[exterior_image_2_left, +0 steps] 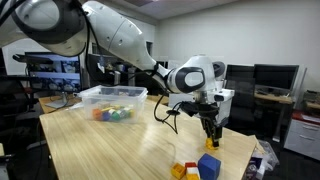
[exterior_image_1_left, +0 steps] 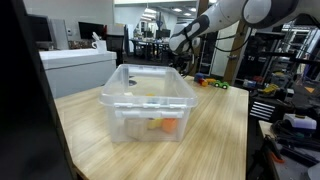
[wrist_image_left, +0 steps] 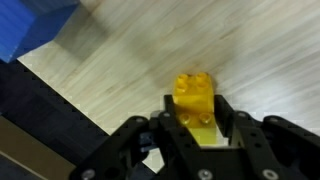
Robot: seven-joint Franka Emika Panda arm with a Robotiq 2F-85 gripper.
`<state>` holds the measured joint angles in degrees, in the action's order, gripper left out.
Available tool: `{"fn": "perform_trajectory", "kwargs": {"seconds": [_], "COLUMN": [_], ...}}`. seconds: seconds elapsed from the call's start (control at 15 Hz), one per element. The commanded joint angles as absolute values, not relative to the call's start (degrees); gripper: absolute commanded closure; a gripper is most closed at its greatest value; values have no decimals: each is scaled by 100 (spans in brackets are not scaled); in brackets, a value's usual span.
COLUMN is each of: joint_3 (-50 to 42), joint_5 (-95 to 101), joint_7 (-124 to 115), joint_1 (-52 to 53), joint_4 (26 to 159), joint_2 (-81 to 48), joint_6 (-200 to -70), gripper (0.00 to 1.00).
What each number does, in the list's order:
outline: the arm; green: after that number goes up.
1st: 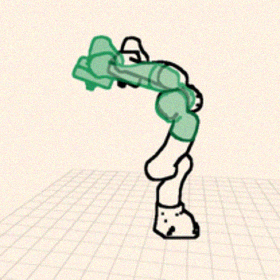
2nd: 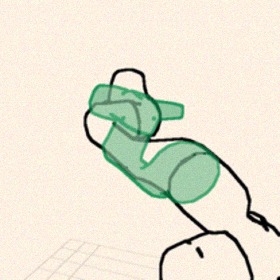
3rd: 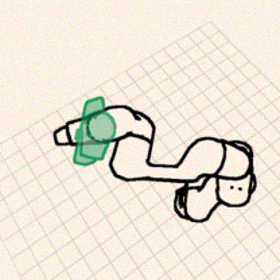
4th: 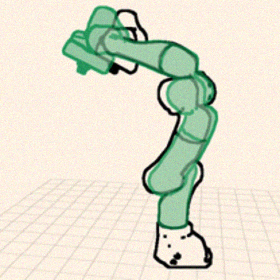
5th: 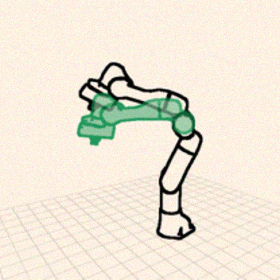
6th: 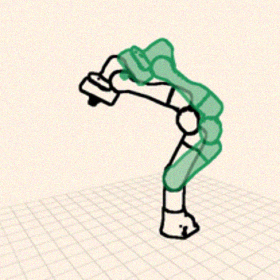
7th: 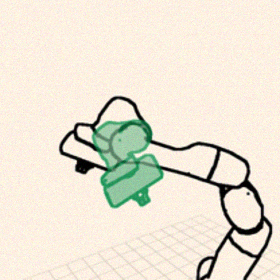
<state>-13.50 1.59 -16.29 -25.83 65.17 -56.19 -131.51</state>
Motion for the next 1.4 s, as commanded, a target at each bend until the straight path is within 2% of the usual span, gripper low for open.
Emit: {"fn": "perform_trajectory", "kwargs": {"seconds": [0.0, 0.33, 0.6, 1.0, 1.33], "joint_3": [-1261, -1285, -942, 123, 185], "joint_5": [89, 203, 61, -335, -1364], "joint_7": [-1537, -1593, -1324, -349, 1128], "joint_1": [-2594, -2353, -2115, -2035, -1718], "joint_4": [6777, 7013, 7367, 8652, 9942], "joint_2": [-5329, -4536, -3721, -2422, -1432], "joint_6": [-13222, -13226, -13228, -13292, -12871], "gripper": [87, 89, 89, 89, 89]}}
